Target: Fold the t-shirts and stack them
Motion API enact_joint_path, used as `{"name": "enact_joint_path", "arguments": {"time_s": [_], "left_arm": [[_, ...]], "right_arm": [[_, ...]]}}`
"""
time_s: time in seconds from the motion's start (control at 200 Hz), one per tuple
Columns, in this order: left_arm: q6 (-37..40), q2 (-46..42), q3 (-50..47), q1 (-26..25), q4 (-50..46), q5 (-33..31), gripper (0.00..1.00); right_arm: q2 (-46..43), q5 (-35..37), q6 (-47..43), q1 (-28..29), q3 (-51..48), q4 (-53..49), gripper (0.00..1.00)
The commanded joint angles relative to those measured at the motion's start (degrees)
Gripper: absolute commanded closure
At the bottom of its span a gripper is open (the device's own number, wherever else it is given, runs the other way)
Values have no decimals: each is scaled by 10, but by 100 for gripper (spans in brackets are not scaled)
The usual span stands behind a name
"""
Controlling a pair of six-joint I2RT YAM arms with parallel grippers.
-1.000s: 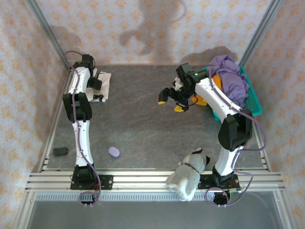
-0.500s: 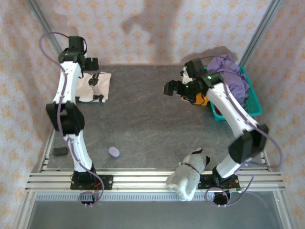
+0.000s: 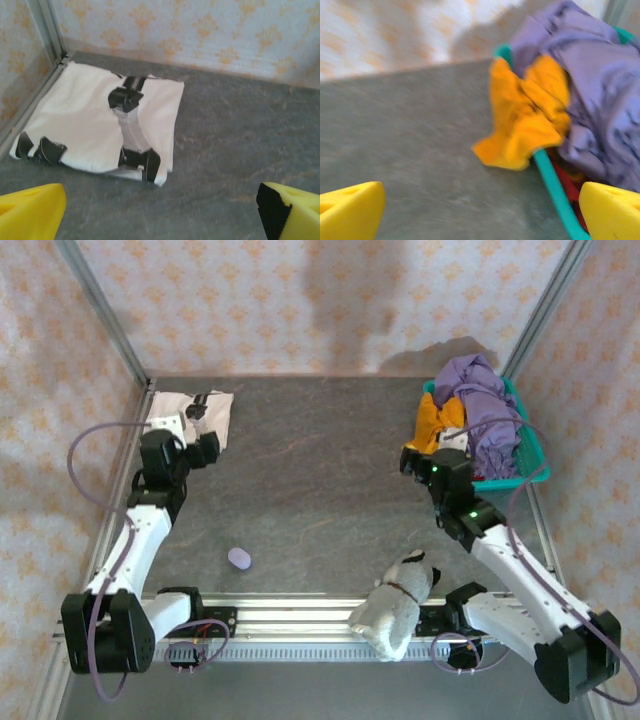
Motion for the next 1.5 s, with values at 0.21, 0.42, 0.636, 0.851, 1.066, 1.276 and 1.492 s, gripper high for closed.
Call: {"name": "enact_joint_path", "arguments": {"time_s": [0.21, 0.42, 0.636, 0.851, 1.066, 1.276, 1.492], "left_arm": [[14, -5, -247, -2, 381, -62, 0], [0, 118, -256, -1, 491, -44, 0], [3, 225, -252, -1, 607, -32, 1], [4, 276, -270, -1, 683, -29, 0], [8, 272, -236, -1, 617, -15, 0], [16, 270, -196, -4, 540, -8, 0], [19, 270, -191, -9, 535, -17, 1]], "right_arm": [[4, 162, -69, -17, -203, 308, 1], [28, 98, -47, -97, -265, 409, 1], [79, 24, -56, -159, -271, 486, 1], [215, -34, -80, -174, -210, 539, 1], [340, -54, -90, -175, -183, 606, 1], [339, -81, -76, -191, -147, 535, 1], [338, -97, -73, -200, -143, 524, 1]]}}
